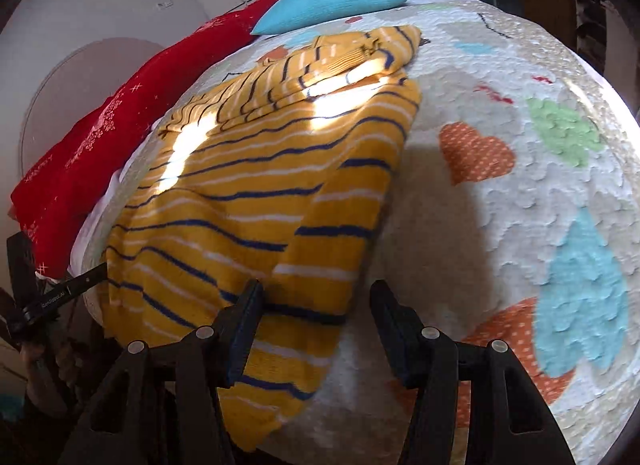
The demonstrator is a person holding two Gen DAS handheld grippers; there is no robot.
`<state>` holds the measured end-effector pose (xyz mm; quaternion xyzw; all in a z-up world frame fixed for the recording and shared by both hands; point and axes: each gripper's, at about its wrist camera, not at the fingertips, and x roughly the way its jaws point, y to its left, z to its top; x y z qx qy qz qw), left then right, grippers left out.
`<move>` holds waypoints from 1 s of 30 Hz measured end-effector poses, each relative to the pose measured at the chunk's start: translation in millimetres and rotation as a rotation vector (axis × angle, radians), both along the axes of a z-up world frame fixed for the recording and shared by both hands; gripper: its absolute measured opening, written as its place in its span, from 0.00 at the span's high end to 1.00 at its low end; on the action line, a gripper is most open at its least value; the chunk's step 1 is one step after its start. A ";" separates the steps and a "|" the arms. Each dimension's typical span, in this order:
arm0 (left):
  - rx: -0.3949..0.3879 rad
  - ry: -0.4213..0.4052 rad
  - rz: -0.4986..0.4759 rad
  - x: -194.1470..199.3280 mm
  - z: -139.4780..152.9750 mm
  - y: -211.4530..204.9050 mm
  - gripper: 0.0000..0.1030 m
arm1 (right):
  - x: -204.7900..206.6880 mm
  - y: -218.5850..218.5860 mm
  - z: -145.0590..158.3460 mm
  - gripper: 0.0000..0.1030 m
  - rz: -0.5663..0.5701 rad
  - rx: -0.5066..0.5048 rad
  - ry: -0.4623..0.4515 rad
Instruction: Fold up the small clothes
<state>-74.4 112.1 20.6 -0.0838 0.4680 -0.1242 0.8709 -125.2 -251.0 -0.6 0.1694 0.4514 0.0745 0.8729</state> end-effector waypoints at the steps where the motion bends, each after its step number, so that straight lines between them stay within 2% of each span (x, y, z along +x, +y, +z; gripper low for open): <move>1: -0.019 0.006 -0.003 -2.9 -0.5 1.9 0.70 | -1.6 8.0 -1.2 0.38 -0.002 -0.022 -0.009; 3: -0.065 0.021 -0.002 -6.2 -3.1 8.9 0.70 | -7.2 20.8 -1.0 0.39 -0.004 -0.082 -0.031; 6: -0.134 0.032 0.003 -10.7 -7.5 19.2 0.66 | -25.1 18.9 -0.6 0.39 -0.021 -0.072 -0.046; 8: -0.174 0.028 -0.008 -13.5 -9.2 21.3 0.57 | -34.8 7.9 -0.8 0.39 -0.050 -0.029 -0.052; 10: -0.189 0.022 -0.025 -14.2 -9.4 16.4 0.40 | -41.4 -3.7 -1.9 0.39 -0.082 0.007 -0.059; 12: -0.179 0.013 -0.036 -14.7 -8.3 7.2 0.35 | -46.7 -8.4 -4.3 0.39 -0.094 0.040 -0.062; 13: -0.154 0.009 -0.043 -14.7 -7.9 1.3 0.36 | -49.0 -8.8 -5.3 0.39 -0.096 0.052 -0.066; 14: -0.127 0.000 -0.050 -15.1 -7.1 -3.4 0.41 | -50.8 -8.8 -6.3 0.39 -0.094 0.068 -0.071; 15: -0.100 -0.010 -0.054 -16.0 -6.3 -7.0 0.63 | -51.6 -8.4 -7.6 0.38 -0.083 0.099 -0.073; 16: -0.079 -0.012 -0.054 -16.6 -6.0 -8.0 0.75 | -51.6 -6.9 -10.4 0.38 -0.065 0.150 -0.071; 17: -0.093 -0.008 -0.052 -15.6 -6.4 -5.0 0.76 | -51.3 -5.9 -13.7 0.38 -0.046 0.209 -0.069; 20: -0.201 0.030 -0.045 -12.2 -10.1 10.1 0.77 | -46.7 4.5 -25.1 0.38 0.007 0.350 -0.050; 23: -0.257 0.046 -0.049 -13.1 -13.2 15.3 0.75 | -45.1 14.4 -26.1 0.37 0.010 0.339 -0.064; 24: -0.270 0.051 -0.061 -14.1 -14.3 14.3 0.68 | -45.6 15.3 -25.3 0.37 0.011 0.339 -0.065; 25: -0.281 0.051 -0.074 -15.6 -14.7 12.5 0.62 | -46.8 15.2 -25.0 0.37 0.012 0.345 -0.068; 27: -0.279 0.042 -0.093 -19.7 -14.3 6.5 0.57 | -50.3 13.9 -27.7 0.37 0.017 0.375 -0.063; 30: -0.255 0.038 -0.095 -18.8 -15.4 -0.1 0.56 | -52.0 17.9 -33.3 0.39 0.032 0.418 -0.047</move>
